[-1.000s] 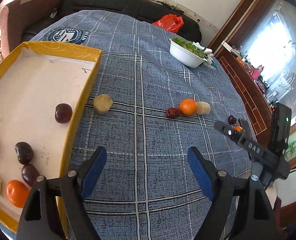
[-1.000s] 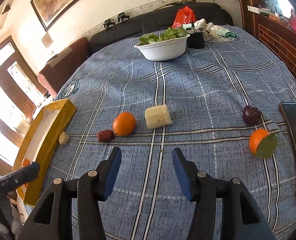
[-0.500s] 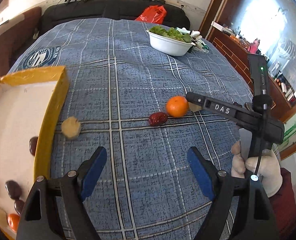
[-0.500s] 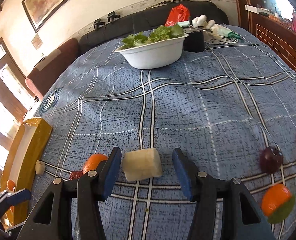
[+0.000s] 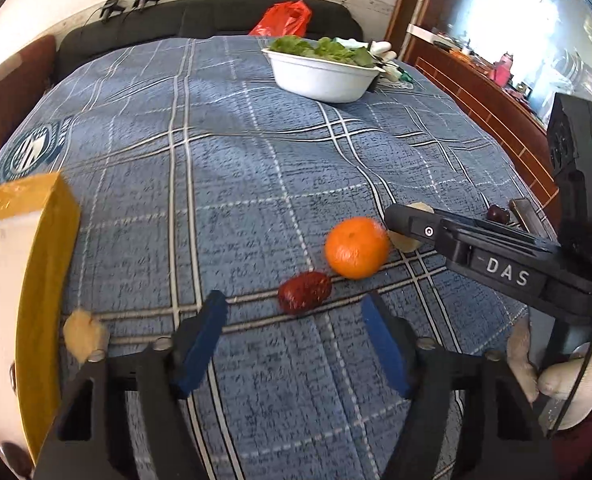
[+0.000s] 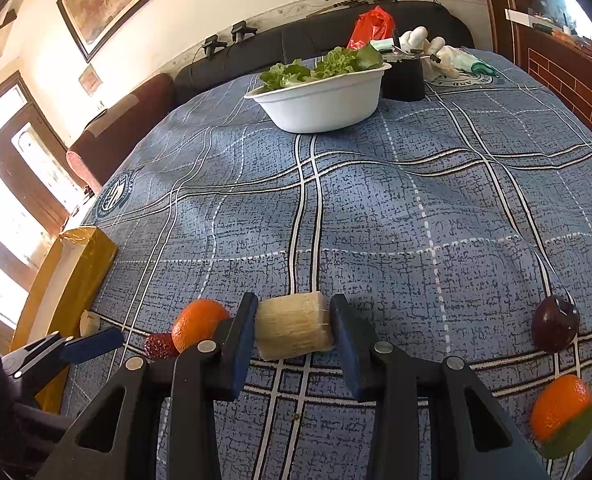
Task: Organize fruits
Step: 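Grasp a red jujube with the left tool while the right tool grasps a white chunk, then lower the jujube and white chunk into the yellow tray and open both tools, then move both tools away from the tray toward the oranges on the tablecloth, then grasp an orange with the left tool while the right tool grasps the leafy orange, then carry both oranges into the yellow tray and open both tools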
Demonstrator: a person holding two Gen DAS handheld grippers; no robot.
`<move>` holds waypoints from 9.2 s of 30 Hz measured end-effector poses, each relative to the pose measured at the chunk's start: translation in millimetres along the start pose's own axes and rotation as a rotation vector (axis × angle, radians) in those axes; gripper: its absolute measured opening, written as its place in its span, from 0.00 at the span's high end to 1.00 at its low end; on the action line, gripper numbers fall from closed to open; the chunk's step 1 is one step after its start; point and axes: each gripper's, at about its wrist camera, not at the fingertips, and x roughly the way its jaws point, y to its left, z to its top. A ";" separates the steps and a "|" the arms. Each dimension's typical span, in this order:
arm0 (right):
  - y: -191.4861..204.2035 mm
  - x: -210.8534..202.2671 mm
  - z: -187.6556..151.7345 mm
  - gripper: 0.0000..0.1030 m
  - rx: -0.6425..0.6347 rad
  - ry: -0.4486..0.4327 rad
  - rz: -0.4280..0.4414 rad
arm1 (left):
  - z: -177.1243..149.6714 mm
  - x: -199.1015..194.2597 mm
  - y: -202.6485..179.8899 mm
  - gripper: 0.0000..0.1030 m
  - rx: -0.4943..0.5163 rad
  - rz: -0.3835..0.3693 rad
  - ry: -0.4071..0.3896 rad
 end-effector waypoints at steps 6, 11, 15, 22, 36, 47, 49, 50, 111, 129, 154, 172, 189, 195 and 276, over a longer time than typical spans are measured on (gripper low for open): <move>-1.4 -6.3 1.1 0.65 0.008 -0.025 -0.006 | 6.1 16.1 -19.7 0.70 0.126 0.057 0.011; -6.0 -11.5 3.3 0.68 0.024 -0.044 -0.010 | -0.5 9.7 -32.2 0.73 0.146 0.072 0.001; -6.7 -14.3 3.4 0.68 0.026 -0.053 -0.005 | -5.0 -11.2 -20.8 0.73 0.063 0.074 -0.040; -5.5 -21.6 1.9 0.68 0.035 -0.090 0.016 | -28.5 -82.5 35.7 0.73 -0.161 0.079 -0.158; 108.0 -37.3 -12.1 0.67 -0.044 0.039 0.321 | -111.0 -180.3 174.3 0.73 -0.490 0.305 -0.273; 257.5 1.2 -63.0 0.66 -0.280 0.198 0.393 | -152.7 -187.5 234.4 0.73 -0.655 0.285 -0.282; 272.5 1.1 -67.3 0.66 -0.331 0.177 0.357 | -156.3 -186.0 238.7 0.73 -0.663 0.275 -0.282; 277.3 3.6 -67.9 0.66 -0.348 0.178 0.349 | -157.9 -186.0 238.9 0.73 -0.662 0.273 -0.282; -100.2 -100.8 -44.3 0.40 0.254 -0.083 -0.159 | -57.0 -85.9 -8.3 0.15 -0.175 0.038 -0.041; -90.7 -73.3 -39.4 0.44 0.193 -0.091 -0.215 | 11.7 2.5 -49.7 0.16 -0.022 0.043 -0.015; -89.6 -73.0 -39.7 0.44 0.195 -0.091 -0.203 | 22.1 48.9 -64.0 0.00 0.037 0.144 0.023; -89.5 -72.9 -39.8 0.44 0.191 -0.090 -0.209 | 25.4 51.0 -63.8 0.00 0.025 0.153 0.018; -90.7 -74.1 -40.4 0.46 0.196 -0.091 -0.206 | 31.3 52.9 -62.0 0.00 0.011 0.158 0.054; -91.8 -75.4 -41.0 0.46 0.205 -0.091 -0.193 | 36.1 57.9 -64.4 0.00 -0.007 0.176 0.035; 282.0 -4.6 -53.5 0.60 -0.326 0.163 0.342 | -133.8 -191.7 228.3 0.65 -0.656 0.360 -0.311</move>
